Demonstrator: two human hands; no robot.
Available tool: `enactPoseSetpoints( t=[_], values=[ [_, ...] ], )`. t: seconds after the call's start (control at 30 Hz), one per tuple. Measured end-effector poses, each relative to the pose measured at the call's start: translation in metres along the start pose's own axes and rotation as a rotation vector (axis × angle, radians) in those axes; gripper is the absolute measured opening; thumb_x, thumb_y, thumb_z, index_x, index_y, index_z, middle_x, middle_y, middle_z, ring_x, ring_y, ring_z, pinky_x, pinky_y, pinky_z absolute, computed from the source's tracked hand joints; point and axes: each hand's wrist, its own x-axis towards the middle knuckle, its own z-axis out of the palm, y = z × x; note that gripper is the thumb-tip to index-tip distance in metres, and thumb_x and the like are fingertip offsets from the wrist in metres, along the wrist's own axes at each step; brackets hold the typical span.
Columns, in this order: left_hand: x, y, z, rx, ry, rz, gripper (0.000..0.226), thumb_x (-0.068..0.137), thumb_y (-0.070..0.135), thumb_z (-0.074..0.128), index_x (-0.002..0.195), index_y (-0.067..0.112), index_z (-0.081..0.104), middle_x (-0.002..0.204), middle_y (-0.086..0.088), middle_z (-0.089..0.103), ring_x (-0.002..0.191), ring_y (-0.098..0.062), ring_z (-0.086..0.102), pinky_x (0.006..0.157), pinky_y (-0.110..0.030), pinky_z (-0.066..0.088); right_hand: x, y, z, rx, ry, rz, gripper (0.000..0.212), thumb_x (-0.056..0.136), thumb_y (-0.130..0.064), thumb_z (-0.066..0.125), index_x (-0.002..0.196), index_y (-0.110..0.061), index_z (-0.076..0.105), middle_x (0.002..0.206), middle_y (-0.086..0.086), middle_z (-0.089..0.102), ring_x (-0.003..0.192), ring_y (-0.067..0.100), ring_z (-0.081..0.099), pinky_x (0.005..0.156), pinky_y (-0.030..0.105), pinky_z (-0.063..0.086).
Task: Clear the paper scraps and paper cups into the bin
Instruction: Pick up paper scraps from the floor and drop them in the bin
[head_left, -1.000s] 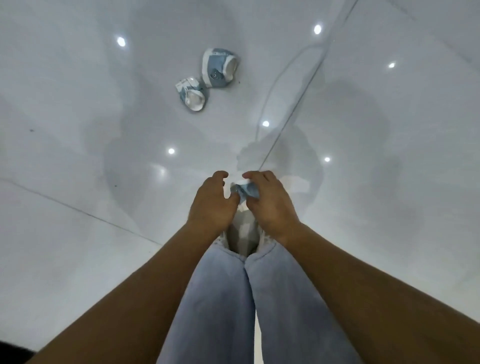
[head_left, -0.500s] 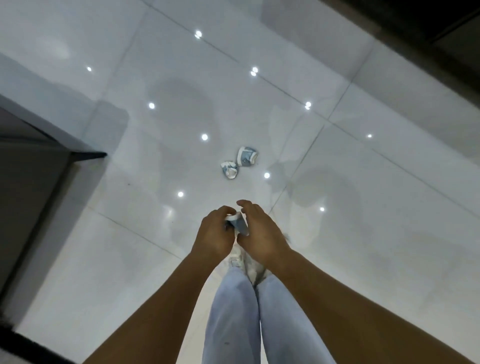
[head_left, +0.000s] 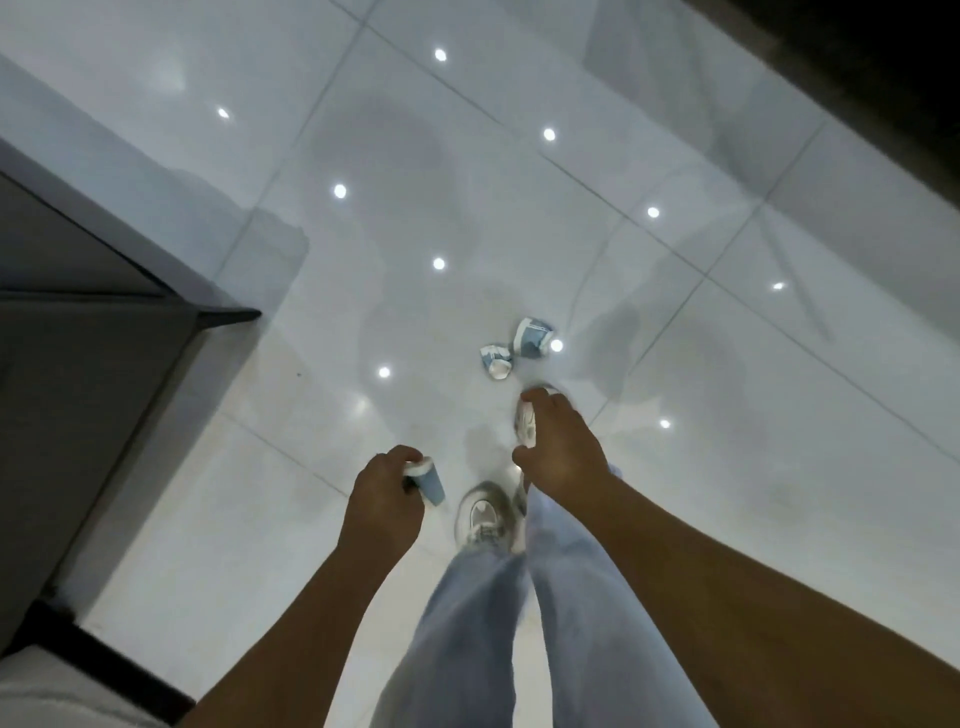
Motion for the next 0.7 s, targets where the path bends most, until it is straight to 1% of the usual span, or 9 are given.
enactPoseSetpoints(
  t=[0.07, 0.17, 0.23, 0.3, 0.33, 0.43, 0.57, 0.63, 0.7],
  values=[
    [0.019, -0.002, 0.007, 0.013, -0.004, -0.029, 0.032, 0.086, -0.006, 0.047, 0.109, 0.009, 0.063, 0.106, -0.009, 0.064, 0.092, -0.02, 0.055, 0.077, -0.022, 0.039, 0.022, 0.003, 0.003, -0.02, 0.001, 0.012, 0.063, 0.084, -0.017, 0.063, 0.141, -0.018, 0.036, 0.132, 0.008, 0.046, 0.122, 0.025, 0.046, 0.096, 0.034, 0.041],
    [0.057, 0.003, 0.022, 0.005, -0.008, -0.038, 0.032, 0.088, -0.004, 0.046, 0.112, 0.009, 0.063, 0.109, -0.01, 0.063, 0.095, -0.023, 0.057, 0.077, -0.021, 0.037, 0.06, 0.011, 0.014, -0.079, -0.019, 0.026, 0.061, 0.084, -0.017, 0.063, 0.139, -0.017, 0.037, 0.131, 0.009, 0.046, 0.121, 0.028, 0.044, 0.095, 0.036, 0.042],
    [0.088, 0.006, 0.033, -0.018, -0.004, -0.003, 0.03, 0.089, -0.002, 0.047, 0.114, 0.008, 0.062, 0.107, -0.006, 0.062, 0.096, -0.022, 0.056, 0.079, -0.02, 0.035, 0.092, 0.018, 0.028, -0.105, -0.01, 0.039, 0.061, 0.084, -0.016, 0.063, 0.139, -0.015, 0.037, 0.131, 0.011, 0.045, 0.121, 0.03, 0.043, 0.096, 0.038, 0.042],
    [0.121, 0.008, 0.043, -0.027, 0.015, 0.043, 0.03, 0.089, -0.003, 0.048, 0.111, 0.008, 0.063, 0.104, -0.004, 0.061, 0.092, -0.017, 0.053, 0.078, -0.018, 0.034, 0.123, 0.026, 0.047, -0.12, 0.002, 0.056, 0.061, 0.085, -0.017, 0.062, 0.14, -0.015, 0.036, 0.134, 0.012, 0.044, 0.123, 0.03, 0.042, 0.096, 0.039, 0.043],
    [0.138, 0.006, 0.048, -0.016, 0.024, 0.063, 0.03, 0.088, -0.004, 0.048, 0.112, 0.008, 0.063, 0.106, -0.006, 0.062, 0.091, -0.015, 0.052, 0.077, -0.017, 0.034, 0.14, 0.029, 0.057, -0.13, 0.011, 0.059, 0.062, 0.086, -0.018, 0.062, 0.141, -0.015, 0.035, 0.136, 0.011, 0.043, 0.124, 0.03, 0.042, 0.097, 0.038, 0.042],
    [0.197, -0.007, 0.065, 0.045, 0.035, 0.122, 0.033, 0.089, -0.004, 0.048, 0.115, 0.011, 0.061, 0.114, -0.008, 0.062, 0.096, -0.016, 0.053, 0.076, -0.013, 0.031, 0.191, 0.043, 0.092, -0.15, 0.048, 0.051, 0.06, 0.087, -0.018, 0.061, 0.141, -0.016, 0.033, 0.139, 0.011, 0.04, 0.125, 0.029, 0.04, 0.095, 0.038, 0.043],
    [0.266, -0.035, 0.087, 0.087, 0.069, 0.141, 0.032, 0.088, -0.003, 0.048, 0.114, 0.011, 0.06, 0.115, -0.01, 0.062, 0.093, -0.015, 0.051, 0.078, -0.018, 0.034, 0.257, 0.061, 0.139, -0.192, 0.088, 0.043, 0.065, 0.084, -0.015, 0.062, 0.14, -0.019, 0.03, 0.144, 0.01, 0.03, 0.129, 0.032, 0.033, 0.096, 0.042, 0.044],
    [0.289, -0.049, 0.099, 0.101, 0.072, 0.129, 0.033, 0.087, -0.004, 0.048, 0.114, 0.011, 0.061, 0.115, -0.01, 0.062, 0.09, -0.013, 0.048, 0.075, -0.018, 0.034, 0.28, 0.068, 0.161, -0.236, 0.088, 0.046, 0.068, 0.083, -0.013, 0.062, 0.141, -0.022, 0.028, 0.148, 0.011, 0.022, 0.131, 0.033, 0.029, 0.095, 0.042, 0.045],
    [0.303, -0.062, 0.111, 0.117, 0.056, 0.115, 0.034, 0.087, -0.004, 0.047, 0.116, 0.011, 0.06, 0.115, -0.009, 0.061, 0.089, -0.012, 0.048, 0.074, -0.017, 0.033, 0.293, 0.075, 0.179, -0.278, 0.119, 0.044, 0.07, 0.081, -0.007, 0.063, 0.14, -0.022, 0.03, 0.15, 0.013, 0.018, 0.131, 0.035, 0.027, 0.092, 0.042, 0.048]
  ],
)
